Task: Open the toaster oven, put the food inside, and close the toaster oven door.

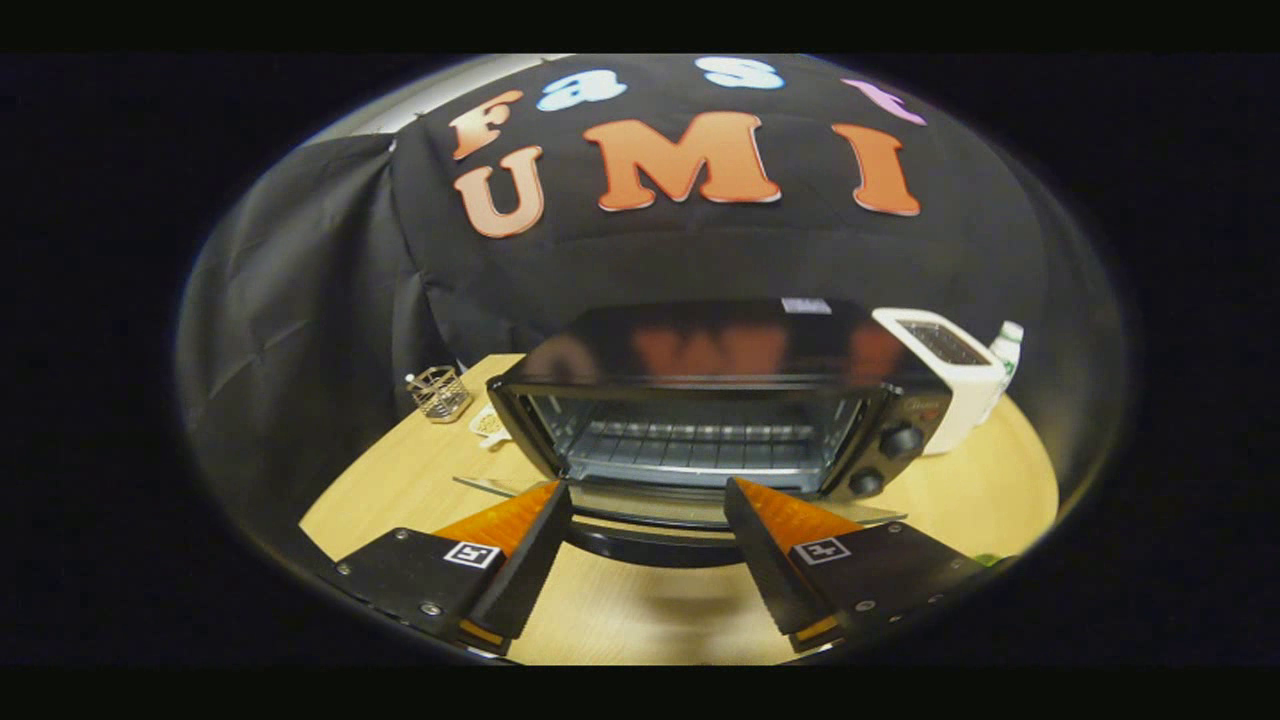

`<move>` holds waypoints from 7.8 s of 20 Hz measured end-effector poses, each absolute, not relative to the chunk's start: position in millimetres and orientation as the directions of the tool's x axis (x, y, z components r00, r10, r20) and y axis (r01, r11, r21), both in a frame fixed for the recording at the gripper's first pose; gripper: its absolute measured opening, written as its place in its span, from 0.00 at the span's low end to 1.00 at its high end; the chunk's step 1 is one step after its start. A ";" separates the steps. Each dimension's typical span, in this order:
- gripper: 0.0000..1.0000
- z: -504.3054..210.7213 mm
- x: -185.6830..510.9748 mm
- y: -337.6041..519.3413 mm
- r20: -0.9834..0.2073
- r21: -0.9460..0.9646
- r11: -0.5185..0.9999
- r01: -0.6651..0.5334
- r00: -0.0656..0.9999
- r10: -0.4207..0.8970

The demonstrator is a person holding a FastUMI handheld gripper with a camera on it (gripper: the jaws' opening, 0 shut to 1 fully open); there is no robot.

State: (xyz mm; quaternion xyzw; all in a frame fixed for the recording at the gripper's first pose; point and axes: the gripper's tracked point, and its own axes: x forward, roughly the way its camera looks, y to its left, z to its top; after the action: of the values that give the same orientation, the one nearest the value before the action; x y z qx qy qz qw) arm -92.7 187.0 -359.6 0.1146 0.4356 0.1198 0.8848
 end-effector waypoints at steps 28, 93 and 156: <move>0.87 -421.4 -164.6 169.2 -0.895 0.330 0.944 -0.003 0.318 0.314; 0.33 -350.7 -94.2 85.9 -0.675 0.715 0.632 0.299 0.531 0.513; 0.83 -410.0 -162.7 165.4 -0.843 0.406 0.912 0.054 0.407 0.351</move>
State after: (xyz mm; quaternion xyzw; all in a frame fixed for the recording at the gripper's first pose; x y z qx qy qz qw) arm -162.7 165.4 -410.0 0.1885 0.5367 0.0910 0.8174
